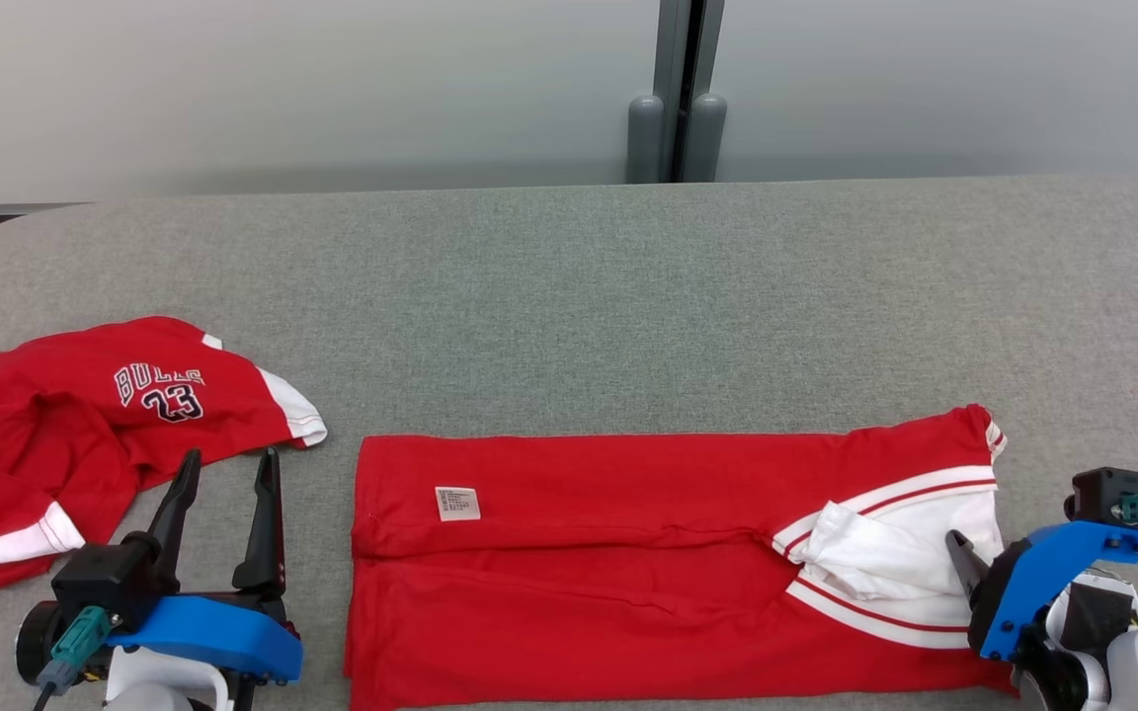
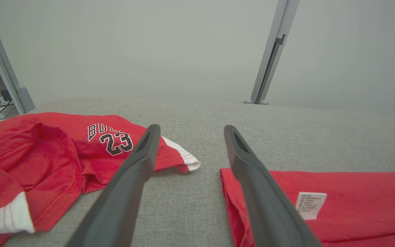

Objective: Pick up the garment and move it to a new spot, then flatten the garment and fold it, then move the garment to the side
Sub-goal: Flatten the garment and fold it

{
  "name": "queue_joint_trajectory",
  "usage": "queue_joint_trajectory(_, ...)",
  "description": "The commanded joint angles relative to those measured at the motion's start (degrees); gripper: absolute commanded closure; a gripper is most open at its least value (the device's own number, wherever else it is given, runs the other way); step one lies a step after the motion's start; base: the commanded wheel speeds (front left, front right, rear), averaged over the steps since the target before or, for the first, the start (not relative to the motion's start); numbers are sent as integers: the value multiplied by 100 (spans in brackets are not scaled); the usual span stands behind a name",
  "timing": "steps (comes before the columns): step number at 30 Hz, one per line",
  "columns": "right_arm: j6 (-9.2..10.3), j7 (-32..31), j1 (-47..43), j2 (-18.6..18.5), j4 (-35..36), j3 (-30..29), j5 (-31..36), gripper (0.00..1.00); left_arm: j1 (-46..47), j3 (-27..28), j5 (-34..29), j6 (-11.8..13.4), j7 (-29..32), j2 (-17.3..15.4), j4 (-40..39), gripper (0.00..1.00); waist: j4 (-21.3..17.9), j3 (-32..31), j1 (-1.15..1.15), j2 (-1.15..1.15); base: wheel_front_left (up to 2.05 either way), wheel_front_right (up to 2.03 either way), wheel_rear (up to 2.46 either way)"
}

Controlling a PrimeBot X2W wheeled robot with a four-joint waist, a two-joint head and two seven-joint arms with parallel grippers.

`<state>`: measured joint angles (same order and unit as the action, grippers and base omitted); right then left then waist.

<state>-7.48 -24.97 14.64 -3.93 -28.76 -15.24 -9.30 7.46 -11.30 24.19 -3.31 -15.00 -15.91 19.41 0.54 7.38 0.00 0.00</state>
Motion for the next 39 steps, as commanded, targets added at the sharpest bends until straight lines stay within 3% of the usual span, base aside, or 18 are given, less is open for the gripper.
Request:
queue_joint_trajectory(1, -3, -82, 38, 21, -117, 28, 43, 0, 15, 16, 40, -1, -24, 10, -19, 0, 13, 6, 0, 0, 0, 0, 0)
queue_joint_trajectory(5, -14, -344, 102, 97, -409, 305, 30, 2, -3, -18, 48, 12, -24, 38, -10, 0, 57, 5, 0, 0, 0, 0, 0)
queue_joint_trajectory(6, -18, -390, 89, 100, -427, 383, 3, 62, -5, -20, 55, 9, -24, 40, 1, 0, 65, 0, 0, 0, 0, 0, 0)
queue_joint_trajectory(7, -19, -395, 83, 74, -396, 448, -31, 100, -6, -26, 62, 6, -24, 41, 11, 0, 70, -7, 0, 0, 0, 0, 0)
queue_joint_trajectory(13, -1, -292, -26, -363, 158, 358, -245, 100, -68, 15, 113, 19, -24, 16, 42, 0, 46, -58, 0, 0, 0, 0, 0)
queue_joint_trajectory(20, -2, -557, -268, -766, 1176, -365, -433, 100, -184, 81, 135, 83, -25, 12, -46, 0, -49, -83, 0, 0, 0, 0, 0)
queue_joint_trajectory(29, -2, -992, -601, -1046, 2280, -1196, -8, 100, -195, 87, 113, 104, -25, 22, -112, 0, -88, -81, 0, 0, 0, 0, 0)
queue_joint_trajectory(34, -3, -1146, -768, -829, 2721, -862, 0, 100, -193, 55, 131, 104, -22, 11, -111, 0, -75, -100, 0, 0, 0, 0, 0)
queue_joint_trajectory(39, -3, -1328, -984, -552, 3090, 4, -95, 100, -196, 27, 151, 115, -20, 0, -90, 0, -39, -124, 0, 0, 0, 0, 0)
